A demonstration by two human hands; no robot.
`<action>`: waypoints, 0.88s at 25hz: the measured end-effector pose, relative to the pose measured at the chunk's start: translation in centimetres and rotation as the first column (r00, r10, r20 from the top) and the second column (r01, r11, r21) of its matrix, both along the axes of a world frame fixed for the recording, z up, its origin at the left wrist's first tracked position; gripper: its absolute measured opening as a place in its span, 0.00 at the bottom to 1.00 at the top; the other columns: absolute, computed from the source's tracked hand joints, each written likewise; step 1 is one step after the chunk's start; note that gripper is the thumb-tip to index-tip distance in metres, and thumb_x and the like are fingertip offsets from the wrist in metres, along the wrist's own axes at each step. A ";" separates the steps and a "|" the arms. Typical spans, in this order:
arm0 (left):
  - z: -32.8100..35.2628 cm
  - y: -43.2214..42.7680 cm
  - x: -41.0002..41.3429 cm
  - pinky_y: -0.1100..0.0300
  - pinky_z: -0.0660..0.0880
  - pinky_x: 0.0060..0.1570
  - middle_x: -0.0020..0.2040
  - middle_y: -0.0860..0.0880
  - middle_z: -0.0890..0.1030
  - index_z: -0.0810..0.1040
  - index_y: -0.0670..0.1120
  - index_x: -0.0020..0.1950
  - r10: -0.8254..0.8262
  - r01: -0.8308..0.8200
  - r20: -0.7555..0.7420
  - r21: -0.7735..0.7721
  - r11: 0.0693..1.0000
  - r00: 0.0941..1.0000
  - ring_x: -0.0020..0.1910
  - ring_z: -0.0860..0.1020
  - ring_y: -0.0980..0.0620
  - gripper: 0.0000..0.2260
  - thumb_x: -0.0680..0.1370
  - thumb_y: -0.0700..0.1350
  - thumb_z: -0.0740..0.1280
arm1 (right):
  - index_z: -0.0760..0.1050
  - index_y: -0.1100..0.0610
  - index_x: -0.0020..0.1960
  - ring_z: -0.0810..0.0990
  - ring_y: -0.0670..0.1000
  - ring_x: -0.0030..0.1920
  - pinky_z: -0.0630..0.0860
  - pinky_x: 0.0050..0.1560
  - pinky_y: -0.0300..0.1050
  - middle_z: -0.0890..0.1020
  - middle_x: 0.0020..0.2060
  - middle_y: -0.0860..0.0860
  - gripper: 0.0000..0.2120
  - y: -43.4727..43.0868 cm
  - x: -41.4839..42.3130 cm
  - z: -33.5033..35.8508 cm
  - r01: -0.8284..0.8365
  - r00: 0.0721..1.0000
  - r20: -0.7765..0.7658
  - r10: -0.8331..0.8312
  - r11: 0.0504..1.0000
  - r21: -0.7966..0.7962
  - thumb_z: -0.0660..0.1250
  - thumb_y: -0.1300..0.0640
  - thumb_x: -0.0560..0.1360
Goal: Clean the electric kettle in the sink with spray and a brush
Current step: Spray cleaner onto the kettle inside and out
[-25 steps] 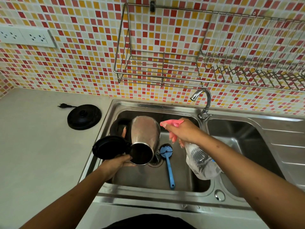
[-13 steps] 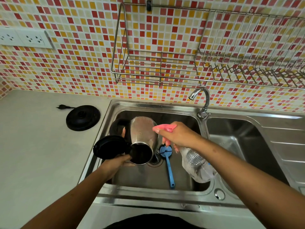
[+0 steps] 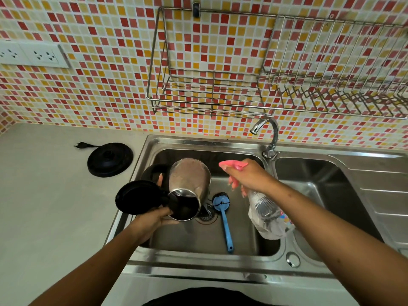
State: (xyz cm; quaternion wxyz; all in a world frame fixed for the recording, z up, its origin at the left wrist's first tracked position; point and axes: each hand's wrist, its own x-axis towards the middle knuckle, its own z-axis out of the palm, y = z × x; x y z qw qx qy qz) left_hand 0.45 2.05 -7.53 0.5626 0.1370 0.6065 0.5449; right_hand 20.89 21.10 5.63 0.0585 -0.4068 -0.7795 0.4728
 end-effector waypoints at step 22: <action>-2.6 5.1 3.5 0.41 0.77 0.54 0.69 0.33 0.66 0.70 0.35 0.67 0.567 -0.388 0.301 -0.485 0.783 0.767 0.66 0.66 0.28 0.18 0.77 0.29 0.60 | 0.67 0.62 0.63 0.76 0.42 0.42 0.78 0.46 0.37 0.73 0.54 0.50 0.26 2.1 5.4 -17.6 0.043 0.987 0.143 -0.071 0.982 0.185 0.75 0.59 0.70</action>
